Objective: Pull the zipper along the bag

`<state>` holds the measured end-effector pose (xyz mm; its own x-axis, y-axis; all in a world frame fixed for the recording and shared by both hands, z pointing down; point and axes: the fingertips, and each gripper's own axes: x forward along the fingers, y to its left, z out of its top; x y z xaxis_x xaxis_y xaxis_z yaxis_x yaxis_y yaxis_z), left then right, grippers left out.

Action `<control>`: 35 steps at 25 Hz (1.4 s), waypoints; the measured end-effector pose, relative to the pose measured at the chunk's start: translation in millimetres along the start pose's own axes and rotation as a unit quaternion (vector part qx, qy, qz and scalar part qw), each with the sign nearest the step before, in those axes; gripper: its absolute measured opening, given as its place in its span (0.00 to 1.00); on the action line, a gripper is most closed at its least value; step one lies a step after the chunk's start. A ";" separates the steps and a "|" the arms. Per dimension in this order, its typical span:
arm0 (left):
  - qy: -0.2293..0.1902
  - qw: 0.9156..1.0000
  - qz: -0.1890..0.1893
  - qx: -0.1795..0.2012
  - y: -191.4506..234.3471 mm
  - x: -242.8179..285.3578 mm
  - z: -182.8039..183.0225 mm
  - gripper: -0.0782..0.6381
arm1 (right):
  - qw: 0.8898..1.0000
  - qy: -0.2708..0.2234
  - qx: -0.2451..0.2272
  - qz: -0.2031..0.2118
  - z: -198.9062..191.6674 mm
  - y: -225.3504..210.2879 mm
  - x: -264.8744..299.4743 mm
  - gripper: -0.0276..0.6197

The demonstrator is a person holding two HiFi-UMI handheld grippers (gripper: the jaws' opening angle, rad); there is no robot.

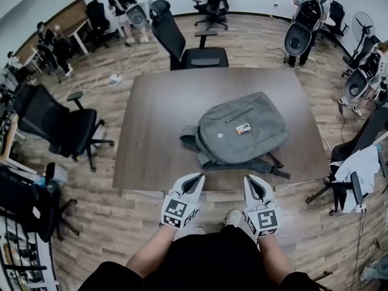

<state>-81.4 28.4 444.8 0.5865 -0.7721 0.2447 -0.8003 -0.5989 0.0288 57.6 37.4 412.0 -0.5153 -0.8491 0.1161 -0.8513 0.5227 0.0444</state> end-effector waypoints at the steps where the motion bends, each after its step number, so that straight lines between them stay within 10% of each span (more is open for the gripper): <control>1: 0.002 1.000 0.004 0.000 1.6 4.9 0.3 0.13 | 1.000 0.003 -0.001 0.005 -1.3 -5.2 3.3 0.05; 16: 0.062 0.995 0.073 0.025 4.5 58.6 -18.6 0.13 | 0.994 0.031 0.010 0.101 -37.0 -60.0 52.4 0.05; 35: 0.139 0.990 0.024 0.017 10.1 99.2 -91.5 0.14 | 0.987 0.110 0.033 0.116 -79.7 -52.5 97.4 0.05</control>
<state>-42.7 -34.8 558.0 0.4874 -0.7140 0.5027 -0.8190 -0.5734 -0.0205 59.9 -66.7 500.0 -0.6700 -0.6657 0.3285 -0.7207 0.6894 -0.0730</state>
